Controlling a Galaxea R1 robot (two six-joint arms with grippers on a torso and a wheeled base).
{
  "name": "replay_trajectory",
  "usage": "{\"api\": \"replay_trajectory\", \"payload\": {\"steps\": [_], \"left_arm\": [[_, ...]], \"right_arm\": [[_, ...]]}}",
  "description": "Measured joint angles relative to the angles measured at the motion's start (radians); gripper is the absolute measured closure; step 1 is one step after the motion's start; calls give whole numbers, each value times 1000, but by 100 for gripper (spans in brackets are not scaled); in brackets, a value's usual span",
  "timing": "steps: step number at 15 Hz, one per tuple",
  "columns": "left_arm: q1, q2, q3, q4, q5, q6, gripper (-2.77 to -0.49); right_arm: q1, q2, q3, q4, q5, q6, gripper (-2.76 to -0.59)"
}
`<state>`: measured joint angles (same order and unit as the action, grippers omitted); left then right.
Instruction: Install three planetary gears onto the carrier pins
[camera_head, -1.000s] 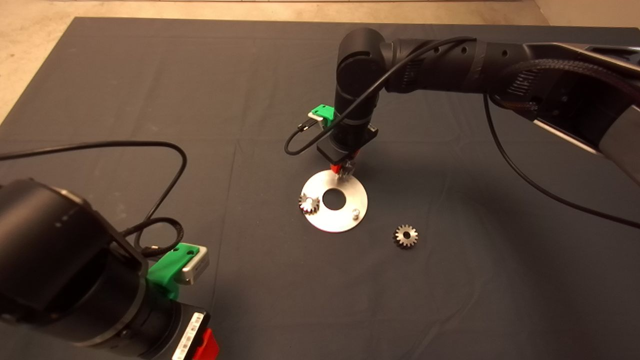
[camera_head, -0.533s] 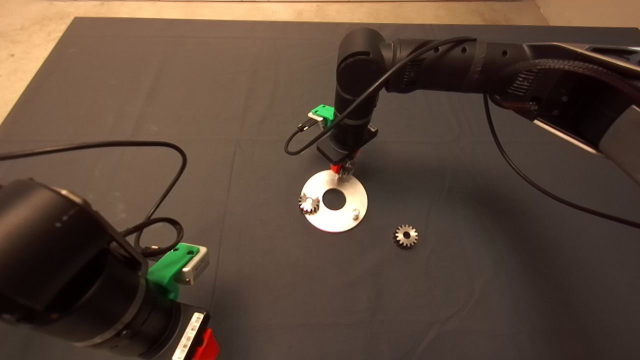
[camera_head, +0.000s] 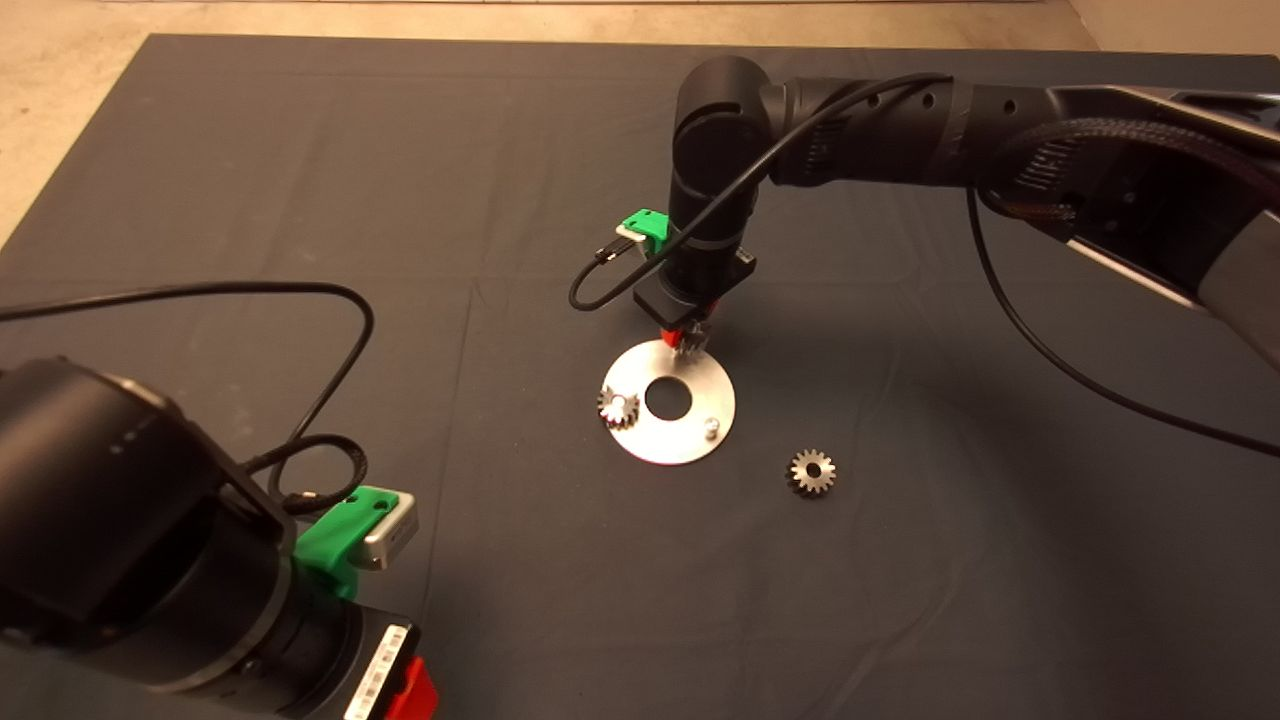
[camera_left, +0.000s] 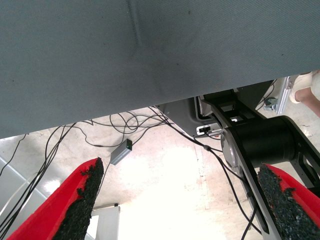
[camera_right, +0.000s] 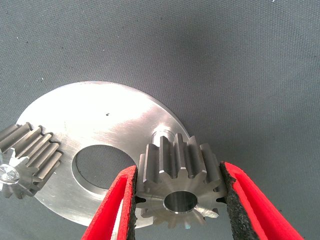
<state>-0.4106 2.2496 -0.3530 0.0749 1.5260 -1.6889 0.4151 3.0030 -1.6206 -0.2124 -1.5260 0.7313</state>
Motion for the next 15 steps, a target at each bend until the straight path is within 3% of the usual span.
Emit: {"api": "replay_trajectory", "payload": {"steps": [15], "left_arm": [[0, 0, 0, 0, 0, 0, -219]], "right_arm": [[1, 0, 0, 10, 0, 0, -99]]}}
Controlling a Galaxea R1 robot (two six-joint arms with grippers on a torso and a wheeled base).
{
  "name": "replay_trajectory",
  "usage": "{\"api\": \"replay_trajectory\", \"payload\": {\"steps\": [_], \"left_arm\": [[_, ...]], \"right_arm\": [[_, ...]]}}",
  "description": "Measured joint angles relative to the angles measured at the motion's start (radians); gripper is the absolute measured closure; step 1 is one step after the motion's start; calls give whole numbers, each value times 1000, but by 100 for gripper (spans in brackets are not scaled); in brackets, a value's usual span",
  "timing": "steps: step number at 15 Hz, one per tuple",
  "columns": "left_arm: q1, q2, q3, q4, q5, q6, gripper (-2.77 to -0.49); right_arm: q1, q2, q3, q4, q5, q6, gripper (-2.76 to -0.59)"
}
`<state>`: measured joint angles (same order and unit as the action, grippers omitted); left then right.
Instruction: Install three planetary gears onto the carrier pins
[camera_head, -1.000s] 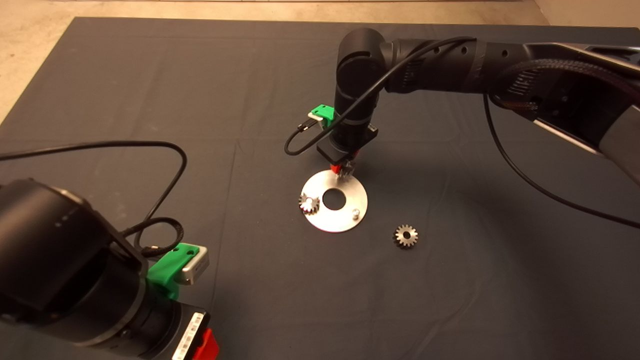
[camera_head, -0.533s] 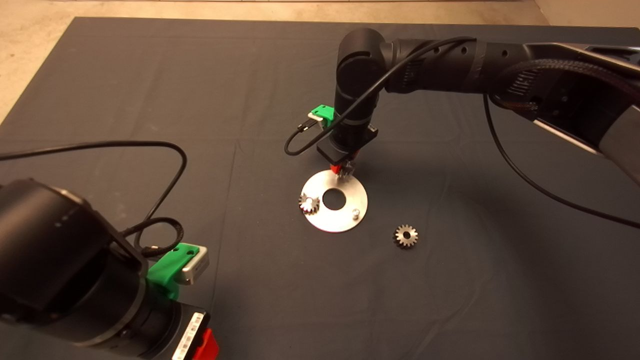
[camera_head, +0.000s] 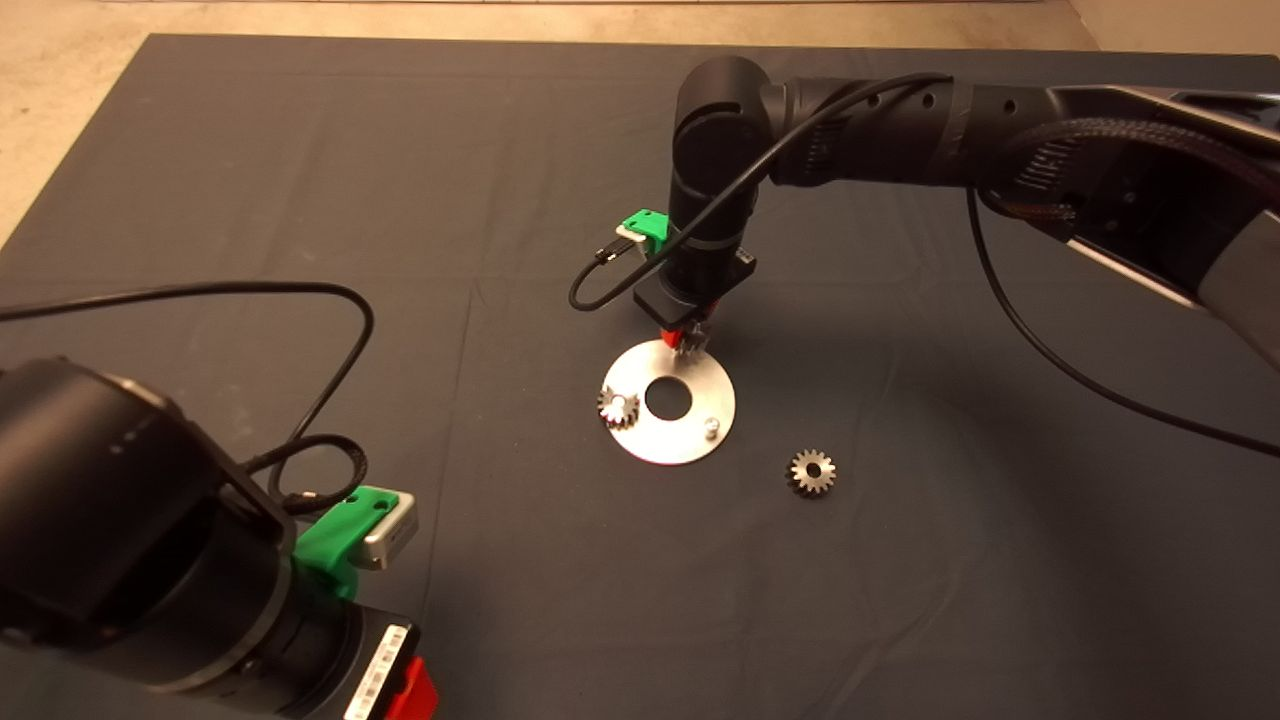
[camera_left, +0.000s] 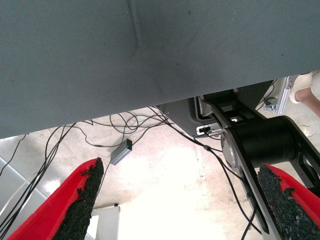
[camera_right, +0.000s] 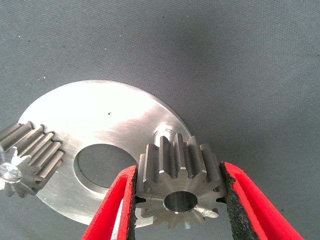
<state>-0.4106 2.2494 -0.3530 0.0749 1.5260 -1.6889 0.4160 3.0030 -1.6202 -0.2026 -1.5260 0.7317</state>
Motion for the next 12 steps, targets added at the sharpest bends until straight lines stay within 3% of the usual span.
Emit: {"api": "replay_trajectory", "payload": {"steps": [6, 12], "left_arm": [[0, 0, 0, 0, 0, 0, -219], [0, 0, 0, 0, 0, 0, -219]], "right_arm": [[0, 0, 0, 1, 0, 0, -99], [1, 0, -25, 13, 29, 1, -99]]}}
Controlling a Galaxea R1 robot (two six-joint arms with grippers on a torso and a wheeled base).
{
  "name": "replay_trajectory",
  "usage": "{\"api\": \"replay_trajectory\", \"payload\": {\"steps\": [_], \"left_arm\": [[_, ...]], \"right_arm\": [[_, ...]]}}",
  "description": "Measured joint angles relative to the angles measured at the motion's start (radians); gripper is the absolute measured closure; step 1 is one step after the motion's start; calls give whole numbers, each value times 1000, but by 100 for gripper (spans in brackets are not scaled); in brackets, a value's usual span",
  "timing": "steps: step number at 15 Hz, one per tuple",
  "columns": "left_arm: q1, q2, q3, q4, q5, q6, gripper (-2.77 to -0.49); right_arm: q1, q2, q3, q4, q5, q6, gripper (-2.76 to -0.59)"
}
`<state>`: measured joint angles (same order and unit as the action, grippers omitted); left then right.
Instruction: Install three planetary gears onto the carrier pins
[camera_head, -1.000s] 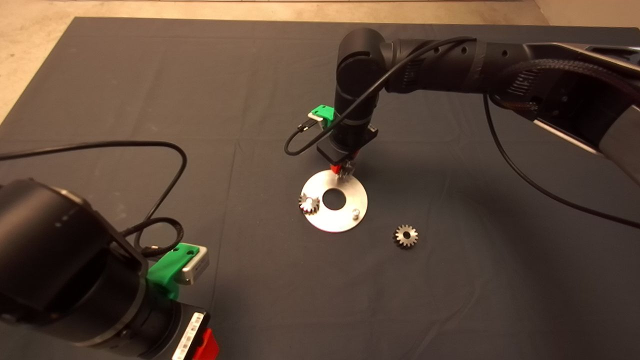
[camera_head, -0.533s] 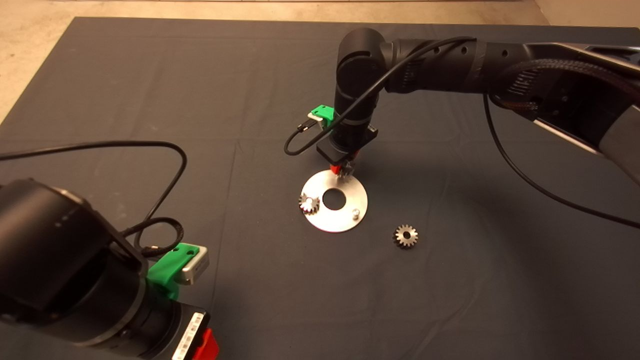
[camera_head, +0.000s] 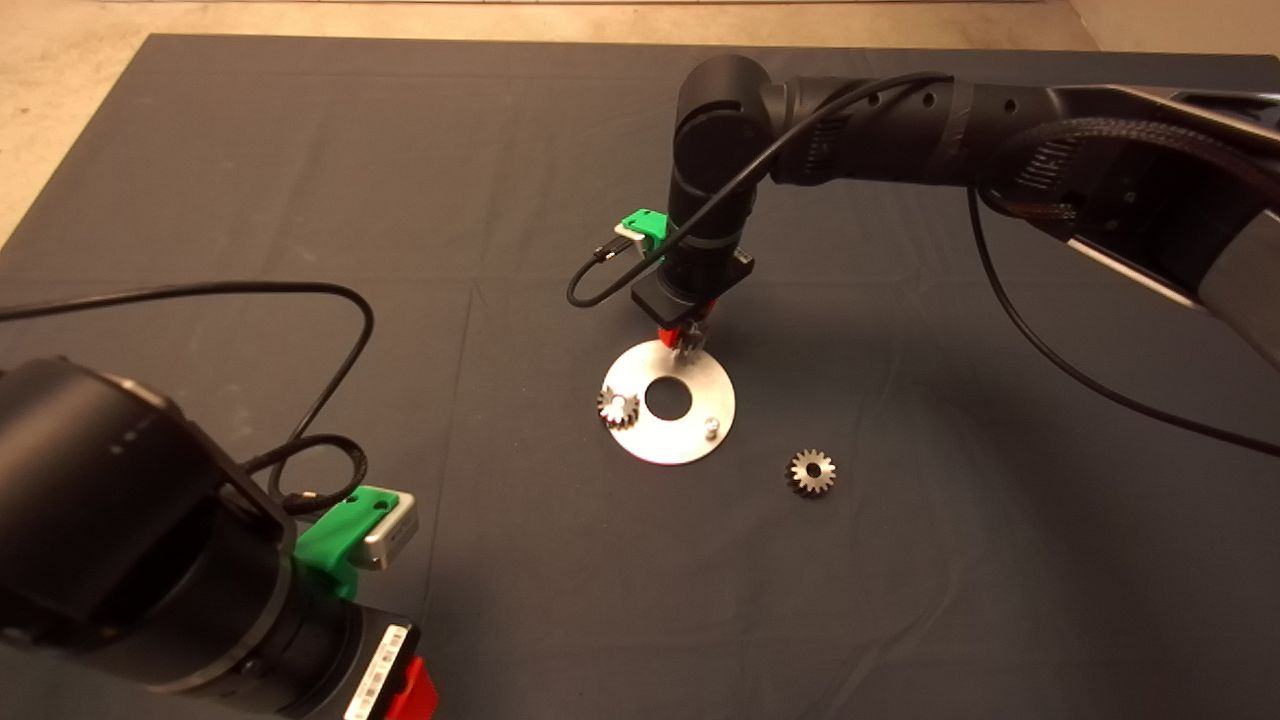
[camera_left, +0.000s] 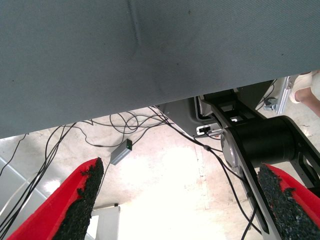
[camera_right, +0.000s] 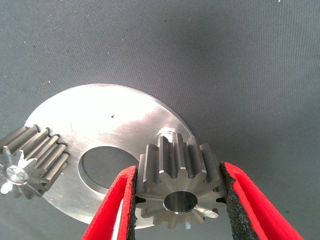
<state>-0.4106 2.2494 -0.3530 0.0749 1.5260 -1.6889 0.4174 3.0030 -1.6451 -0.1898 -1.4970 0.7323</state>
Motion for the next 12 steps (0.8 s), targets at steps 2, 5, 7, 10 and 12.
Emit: {"api": "replay_trajectory", "payload": {"steps": [2, 5, 7, 10, 12], "left_arm": [[0, 0, 0, 0, 0, 0, -219], [0, 0, 0, 0, 0, 0, -219], [0, 0, 0, 0, 0, 0, -219], [0, 0, 0, 0, 0, 0, -219], [0, 0, 0, 0, 0, 0, -219]], "right_arm": [[4, 0, -8, 0, 1, 0, -100], [4, 0, -8, 0, 1, 0, -99], [4, 0, -7, 0, 1, 0, -99], [4, 0, 2, 2, 1, 0, -99], [4, 0, 18, 4, 1, 0, -99]]}}
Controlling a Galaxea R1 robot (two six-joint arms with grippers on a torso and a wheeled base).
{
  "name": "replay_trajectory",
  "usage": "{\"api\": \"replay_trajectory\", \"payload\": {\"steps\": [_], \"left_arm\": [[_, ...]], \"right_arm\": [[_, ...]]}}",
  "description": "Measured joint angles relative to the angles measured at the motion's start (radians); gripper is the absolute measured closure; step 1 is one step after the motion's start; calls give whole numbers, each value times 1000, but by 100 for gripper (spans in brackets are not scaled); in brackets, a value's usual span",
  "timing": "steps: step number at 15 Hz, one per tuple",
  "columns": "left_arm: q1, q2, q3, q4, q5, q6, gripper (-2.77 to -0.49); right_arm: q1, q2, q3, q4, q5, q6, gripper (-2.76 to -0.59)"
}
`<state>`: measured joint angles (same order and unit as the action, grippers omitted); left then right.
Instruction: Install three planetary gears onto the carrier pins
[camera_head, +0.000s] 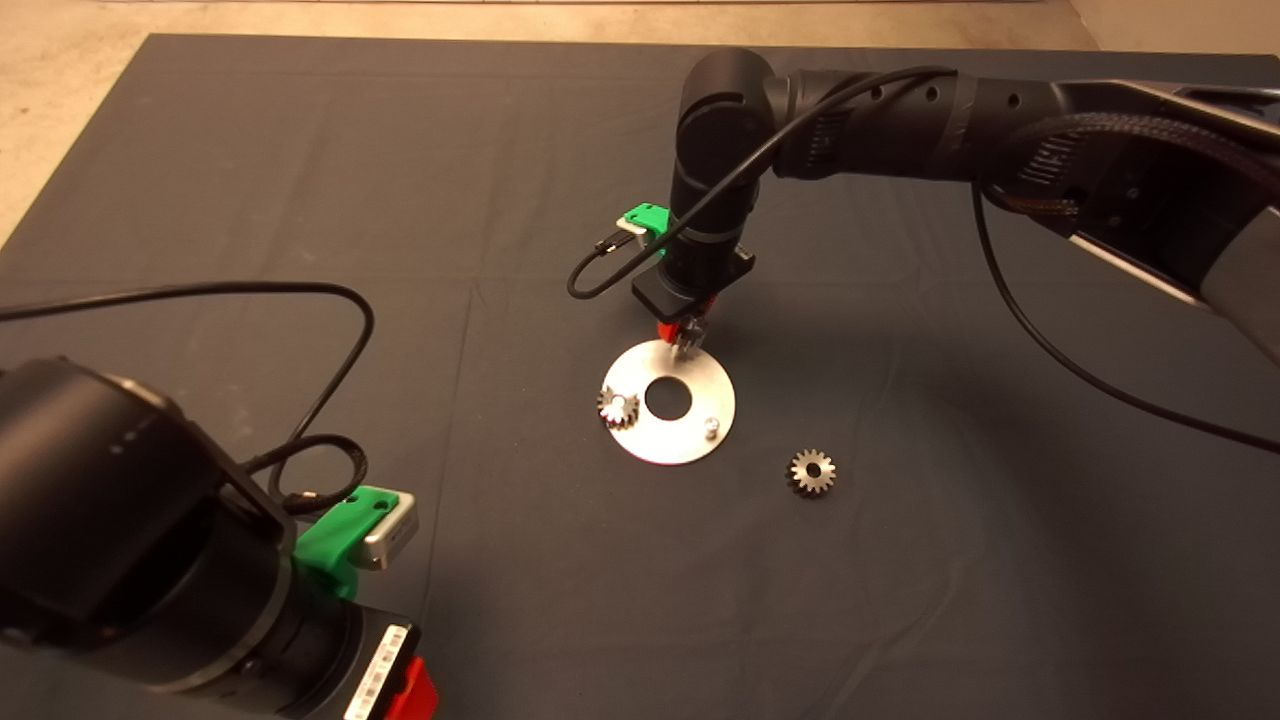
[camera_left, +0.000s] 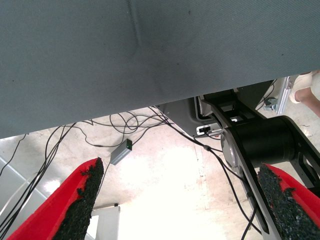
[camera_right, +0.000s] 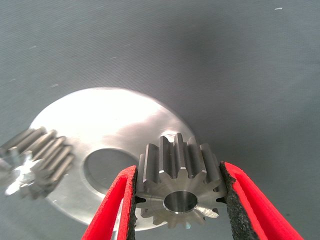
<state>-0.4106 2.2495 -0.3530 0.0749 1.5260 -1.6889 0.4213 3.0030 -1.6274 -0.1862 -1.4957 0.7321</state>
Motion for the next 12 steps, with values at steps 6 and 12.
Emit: {"api": "replay_trajectory", "payload": {"steps": [6, 12], "left_arm": [[0, 0, 0, 0, 0, 0, -219], [0, 0, 0, 0, 0, 0, -219]], "right_arm": [[0, 0, 0, 0, 1, 0, -100], [0, 0, 1, 0, 0, 0, -99]]}}
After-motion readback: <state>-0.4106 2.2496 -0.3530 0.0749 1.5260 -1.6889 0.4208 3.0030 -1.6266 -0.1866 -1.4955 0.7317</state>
